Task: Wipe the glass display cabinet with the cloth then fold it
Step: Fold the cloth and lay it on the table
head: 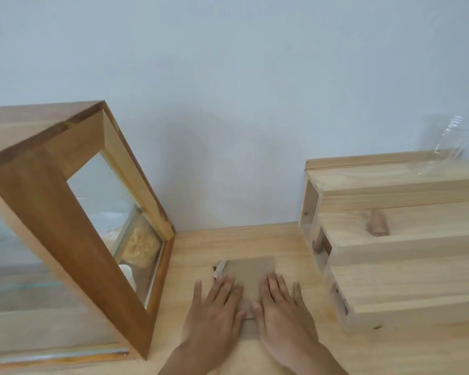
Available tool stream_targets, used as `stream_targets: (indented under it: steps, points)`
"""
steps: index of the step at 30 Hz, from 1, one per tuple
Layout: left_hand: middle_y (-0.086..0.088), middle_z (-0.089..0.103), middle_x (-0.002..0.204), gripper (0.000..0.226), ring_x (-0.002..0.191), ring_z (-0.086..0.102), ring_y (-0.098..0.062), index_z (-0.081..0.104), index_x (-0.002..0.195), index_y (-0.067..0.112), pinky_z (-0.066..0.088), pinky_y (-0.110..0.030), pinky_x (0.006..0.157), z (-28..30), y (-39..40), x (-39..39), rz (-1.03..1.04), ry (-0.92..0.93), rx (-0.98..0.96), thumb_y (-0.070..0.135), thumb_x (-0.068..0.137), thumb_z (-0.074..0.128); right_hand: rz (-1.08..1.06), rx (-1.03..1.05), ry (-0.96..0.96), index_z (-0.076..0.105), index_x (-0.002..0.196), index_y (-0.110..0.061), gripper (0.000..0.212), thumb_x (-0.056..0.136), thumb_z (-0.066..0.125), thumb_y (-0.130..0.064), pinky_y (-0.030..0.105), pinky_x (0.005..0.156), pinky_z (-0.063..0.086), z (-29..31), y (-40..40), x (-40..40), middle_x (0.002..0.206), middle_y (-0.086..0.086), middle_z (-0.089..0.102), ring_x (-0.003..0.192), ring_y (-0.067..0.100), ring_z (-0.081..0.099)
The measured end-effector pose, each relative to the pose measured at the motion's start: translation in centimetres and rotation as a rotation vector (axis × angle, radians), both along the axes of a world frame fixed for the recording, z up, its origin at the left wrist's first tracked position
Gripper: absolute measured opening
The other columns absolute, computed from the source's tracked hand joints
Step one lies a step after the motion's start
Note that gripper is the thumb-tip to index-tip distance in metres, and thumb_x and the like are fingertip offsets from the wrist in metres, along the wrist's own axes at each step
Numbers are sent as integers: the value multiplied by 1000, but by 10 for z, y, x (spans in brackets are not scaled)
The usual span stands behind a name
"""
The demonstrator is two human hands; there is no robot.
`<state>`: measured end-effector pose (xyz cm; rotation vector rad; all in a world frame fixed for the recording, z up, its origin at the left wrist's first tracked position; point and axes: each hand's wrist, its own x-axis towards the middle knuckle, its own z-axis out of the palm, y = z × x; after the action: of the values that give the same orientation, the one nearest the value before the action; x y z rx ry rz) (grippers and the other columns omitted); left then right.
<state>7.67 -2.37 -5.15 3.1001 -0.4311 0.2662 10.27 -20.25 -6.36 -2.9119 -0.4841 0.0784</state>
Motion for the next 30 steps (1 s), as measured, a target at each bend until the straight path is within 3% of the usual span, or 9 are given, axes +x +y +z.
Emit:
stream_targets:
  steps: [3, 6, 8, 10, 14, 17, 22, 27, 30]
  points:
    - [-3, 78, 123, 54, 116, 72, -22, 82, 116, 19, 50, -62, 102, -5, 6, -3, -23, -73, 58, 49, 91, 45, 51, -8, -183, 43, 152, -9, 64, 102, 25, -45, 43, 121, 2, 5, -9, -7, 160, 11, 40, 149, 26, 35]
    - [-3, 79, 115, 48, 112, 74, -23, 83, 105, 22, 59, -59, 92, 0, 10, 0, -60, -143, 50, 50, 91, 48, 119, -19, -202, 60, 140, -17, 58, 97, 46, -52, 48, 120, 31, 8, -18, -8, 148, 5, 56, 139, 25, 50]
    - [-3, 79, 107, 37, 104, 75, -24, 82, 96, 22, 60, -54, 91, 0, 12, 1, -116, -206, 48, 46, 94, 54, 169, 21, -236, 75, 119, -23, 40, 87, 71, -47, 45, 104, 52, 12, -22, -3, 126, 1, 73, 124, 21, 64]
    - [0, 76, 94, 24, 87, 72, -23, 78, 88, 20, 60, -47, 89, -4, 12, 3, -188, -288, 43, 37, 97, 64, 231, 54, -319, 78, 100, -24, 26, 80, 82, -39, 37, 86, 60, 12, -24, 1, 106, -5, 78, 109, 17, 71]
    - [1, 72, 83, 7, 70, 66, -23, 77, 86, 18, 59, -37, 70, -1, 4, 1, -219, -252, 91, 22, 91, 75, 272, 45, -341, 77, 96, -20, 28, 75, 87, -36, 32, 64, 60, 16, -25, 4, 97, -7, 77, 98, 15, 73]
    - [0, 69, 74, 27, 62, 64, -21, 75, 78, 18, 57, -33, 61, 8, -3, 0, -169, -172, 194, 6, 61, 92, 301, -76, -328, 78, 96, -18, 32, 69, 91, -29, 31, 60, 60, 21, -21, 4, 96, -3, 78, 94, 15, 74]
    - [-2, 66, 65, 34, 55, 64, -20, 71, 70, 16, 55, -29, 52, 20, -9, -3, -148, -164, 214, 3, 46, 92, 279, -127, -351, 73, 74, -17, 50, 29, 89, -2, 25, 47, 54, 38, -17, -5, 66, -4, 71, 60, 13, 70]
    - [0, 62, 60, 15, 51, 59, -21, 69, 65, 19, 51, -28, 48, 12, -1, -20, -191, -269, 157, 6, 69, 62, 327, -84, -448, 74, 73, -24, 7, 68, 73, -19, 22, 59, 57, 35, -20, -26, 69, -9, 73, 67, 7, 72]
    - [0, 63, 61, 8, 53, 61, -24, 69, 61, 21, 58, -33, 56, 5, 6, -33, -208, -261, 138, 17, 64, 77, 281, -143, -371, 80, 88, -25, 30, 63, 90, -37, 24, 73, 60, 27, -22, -38, 91, -13, 79, 88, 4, 75]
